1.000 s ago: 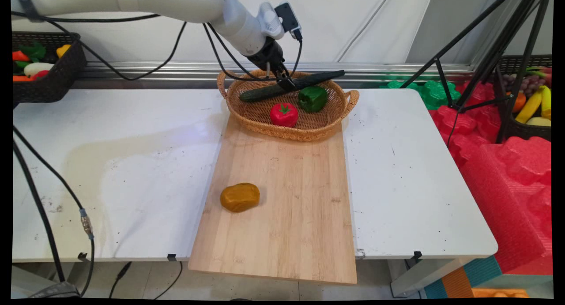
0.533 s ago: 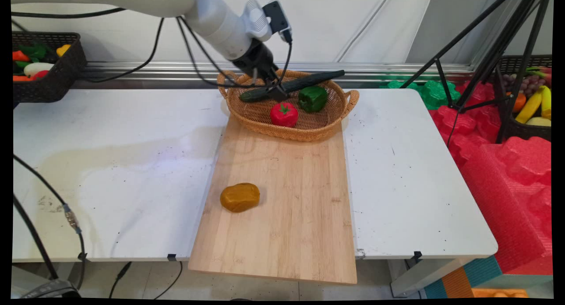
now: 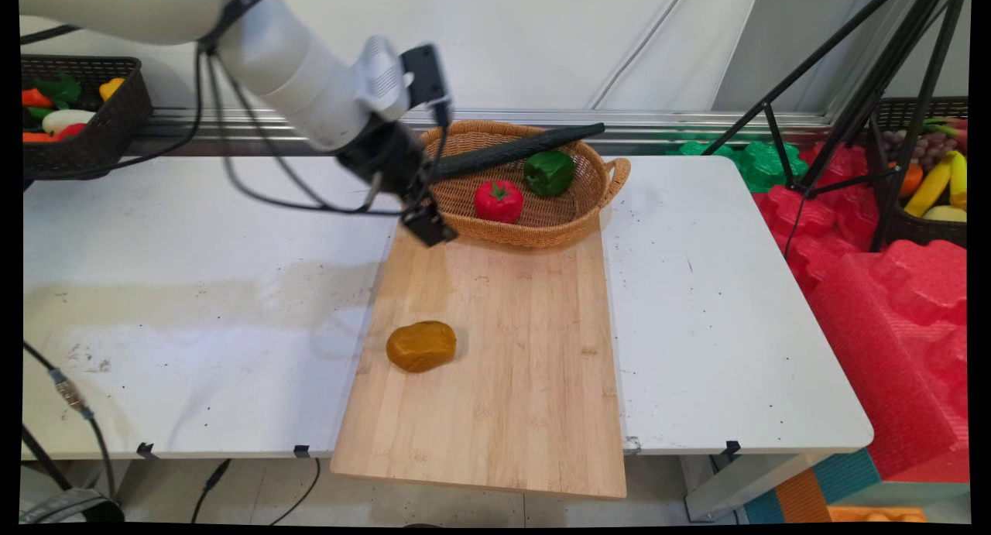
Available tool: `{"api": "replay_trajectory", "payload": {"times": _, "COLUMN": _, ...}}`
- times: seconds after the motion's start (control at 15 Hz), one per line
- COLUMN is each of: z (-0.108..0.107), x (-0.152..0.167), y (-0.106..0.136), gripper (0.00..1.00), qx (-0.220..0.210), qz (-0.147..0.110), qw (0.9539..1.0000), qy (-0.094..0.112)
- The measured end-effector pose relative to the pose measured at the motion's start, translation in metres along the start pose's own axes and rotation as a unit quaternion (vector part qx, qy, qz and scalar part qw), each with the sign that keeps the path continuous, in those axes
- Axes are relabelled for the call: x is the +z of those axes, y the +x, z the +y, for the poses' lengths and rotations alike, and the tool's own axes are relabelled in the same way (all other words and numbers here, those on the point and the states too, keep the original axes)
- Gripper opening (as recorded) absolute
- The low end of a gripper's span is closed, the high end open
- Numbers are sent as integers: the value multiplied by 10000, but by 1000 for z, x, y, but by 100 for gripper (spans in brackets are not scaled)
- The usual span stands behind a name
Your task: Pick up the potato from the cutting board
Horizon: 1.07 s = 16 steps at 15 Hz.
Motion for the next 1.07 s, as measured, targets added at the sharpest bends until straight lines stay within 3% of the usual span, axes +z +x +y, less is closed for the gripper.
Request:
{"api": "replay_trajectory", "payload": {"times": 0.53, "z": 52, "x": -18, "y": -38, "gripper": 100, "qx": -6, "qz": -491, "qw": 9983, "qy": -321}}
{"api": "replay_trajectory", "payload": {"times": 1.07, "z": 88, "x": 27, "y": -46, "gripper": 100, "qx": 0, "qz": -820, "qw": 9952, "qy": -537}}
